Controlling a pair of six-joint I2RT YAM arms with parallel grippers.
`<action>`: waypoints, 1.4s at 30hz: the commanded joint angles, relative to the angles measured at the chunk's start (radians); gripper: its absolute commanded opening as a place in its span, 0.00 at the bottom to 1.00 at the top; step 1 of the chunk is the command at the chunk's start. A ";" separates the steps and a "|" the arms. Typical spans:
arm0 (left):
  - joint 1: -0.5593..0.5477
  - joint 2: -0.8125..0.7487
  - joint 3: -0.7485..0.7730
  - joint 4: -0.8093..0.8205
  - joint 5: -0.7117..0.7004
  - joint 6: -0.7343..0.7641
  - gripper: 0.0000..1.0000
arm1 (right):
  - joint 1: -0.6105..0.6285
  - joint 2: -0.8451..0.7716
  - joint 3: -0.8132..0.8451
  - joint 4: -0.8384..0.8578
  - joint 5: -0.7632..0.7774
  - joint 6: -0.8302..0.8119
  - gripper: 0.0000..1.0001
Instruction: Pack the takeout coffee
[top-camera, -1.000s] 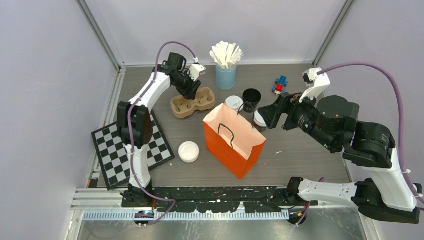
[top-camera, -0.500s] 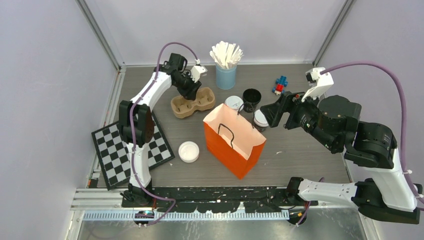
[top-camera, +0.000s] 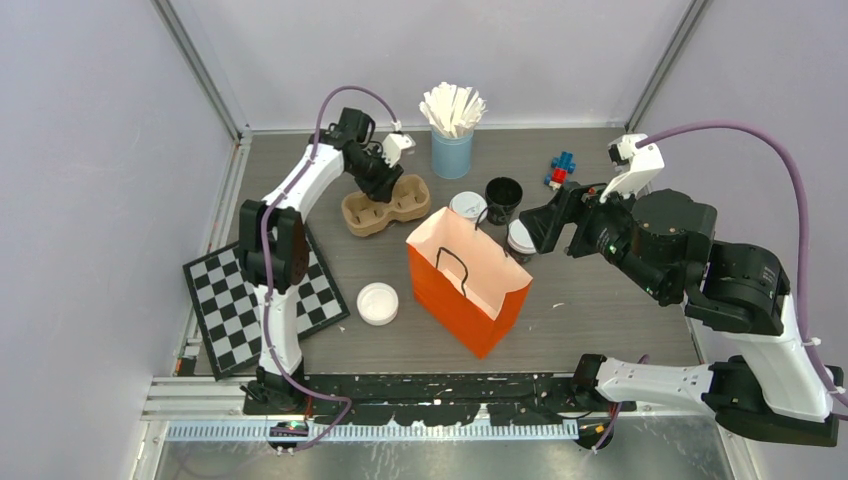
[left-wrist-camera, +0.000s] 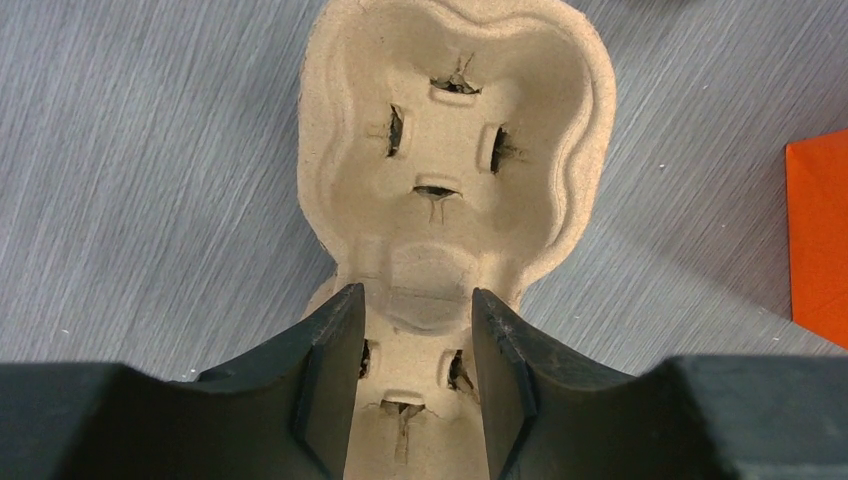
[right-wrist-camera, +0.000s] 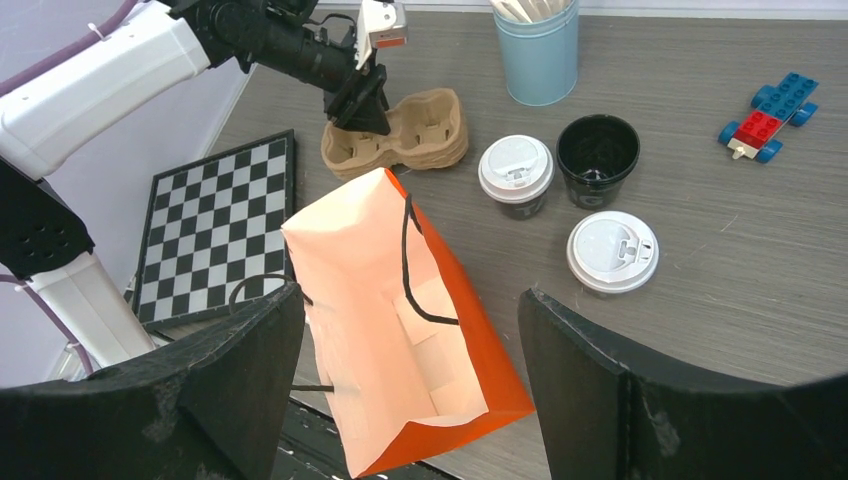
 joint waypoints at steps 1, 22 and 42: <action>-0.002 0.008 0.007 -0.016 0.003 0.034 0.46 | 0.003 0.005 0.024 0.016 0.030 0.005 0.82; -0.020 0.022 -0.026 -0.010 0.004 0.054 0.47 | 0.003 -0.013 0.010 0.016 0.052 0.017 0.82; -0.047 -0.030 0.010 -0.018 -0.012 0.049 0.26 | 0.003 -0.025 0.004 0.009 0.061 0.023 0.82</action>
